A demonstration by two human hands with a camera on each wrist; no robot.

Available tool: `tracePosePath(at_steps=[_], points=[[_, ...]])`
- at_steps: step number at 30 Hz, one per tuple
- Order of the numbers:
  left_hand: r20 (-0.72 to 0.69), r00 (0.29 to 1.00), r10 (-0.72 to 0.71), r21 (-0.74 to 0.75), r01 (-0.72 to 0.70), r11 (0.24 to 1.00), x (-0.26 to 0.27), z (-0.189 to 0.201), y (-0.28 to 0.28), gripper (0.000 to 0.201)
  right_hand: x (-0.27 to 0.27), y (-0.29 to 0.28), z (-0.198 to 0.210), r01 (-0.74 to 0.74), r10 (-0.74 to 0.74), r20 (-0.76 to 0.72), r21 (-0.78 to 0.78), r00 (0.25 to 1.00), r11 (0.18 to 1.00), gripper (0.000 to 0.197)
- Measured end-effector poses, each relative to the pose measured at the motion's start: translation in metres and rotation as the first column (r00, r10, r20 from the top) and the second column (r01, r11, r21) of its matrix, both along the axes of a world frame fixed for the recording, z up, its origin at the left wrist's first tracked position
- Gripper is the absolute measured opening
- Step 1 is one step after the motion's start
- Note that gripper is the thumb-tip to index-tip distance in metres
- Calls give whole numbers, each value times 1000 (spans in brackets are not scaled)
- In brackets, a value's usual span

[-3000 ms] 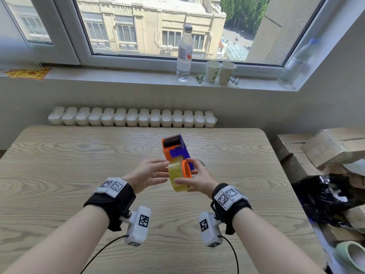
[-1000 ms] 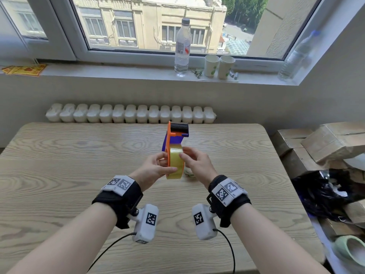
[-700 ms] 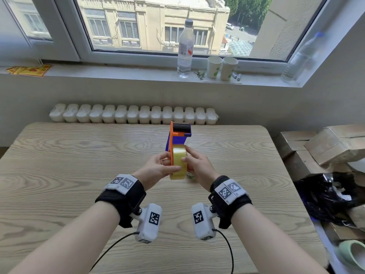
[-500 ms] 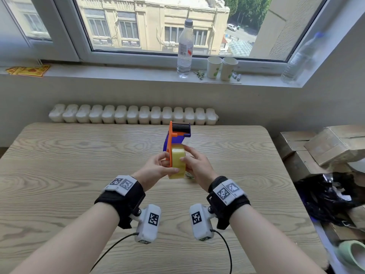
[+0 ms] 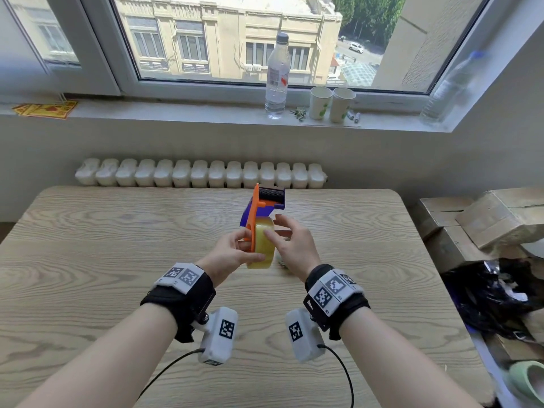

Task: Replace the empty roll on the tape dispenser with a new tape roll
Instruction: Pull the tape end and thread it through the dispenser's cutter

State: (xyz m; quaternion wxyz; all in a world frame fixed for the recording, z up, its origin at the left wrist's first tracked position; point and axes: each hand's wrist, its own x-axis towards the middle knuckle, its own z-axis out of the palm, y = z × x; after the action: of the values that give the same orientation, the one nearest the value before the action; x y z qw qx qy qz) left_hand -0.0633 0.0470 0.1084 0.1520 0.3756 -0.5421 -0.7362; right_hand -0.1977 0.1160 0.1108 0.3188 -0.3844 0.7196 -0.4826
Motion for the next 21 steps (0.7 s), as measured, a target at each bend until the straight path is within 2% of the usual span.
tracePosePath(at_steps=[3, 6, 8, 9, 17, 21], points=[[-5, 1000, -14, -25, 14, 1000, 0, -2, 1, 35, 0, -6, 0, 28, -43, 200, 78, 979, 997, 40], [-9, 1000, -9, -29, 9, 1000, -2, -3, 0, 40, 1, -5, -3, 21, -32, 326, 37, 945, 999, 33], [-10, 1000, -6, -32, 6, 999, -2, -2, 0, 43, 1, -2, -3, -4, 8, 352, -10, 936, 1000, 20], [-15, 1000, -2, -31, 2, 1000, -2, -2, 1, 44, 2, 0, -1, -10, 21, 363, -32, 932, 999, 20], [-58, 998, 37, 64, -34, 997, -3, 0, -4, 33, 7, 8, 9, -7, 41, 378, -91, 925, 996, 41], [-66, 997, 40, 60, -36, 998, -3, 0, -3, 27, 6, 6, 1, 73, -53, 334, -46, 941, 996, 42]])
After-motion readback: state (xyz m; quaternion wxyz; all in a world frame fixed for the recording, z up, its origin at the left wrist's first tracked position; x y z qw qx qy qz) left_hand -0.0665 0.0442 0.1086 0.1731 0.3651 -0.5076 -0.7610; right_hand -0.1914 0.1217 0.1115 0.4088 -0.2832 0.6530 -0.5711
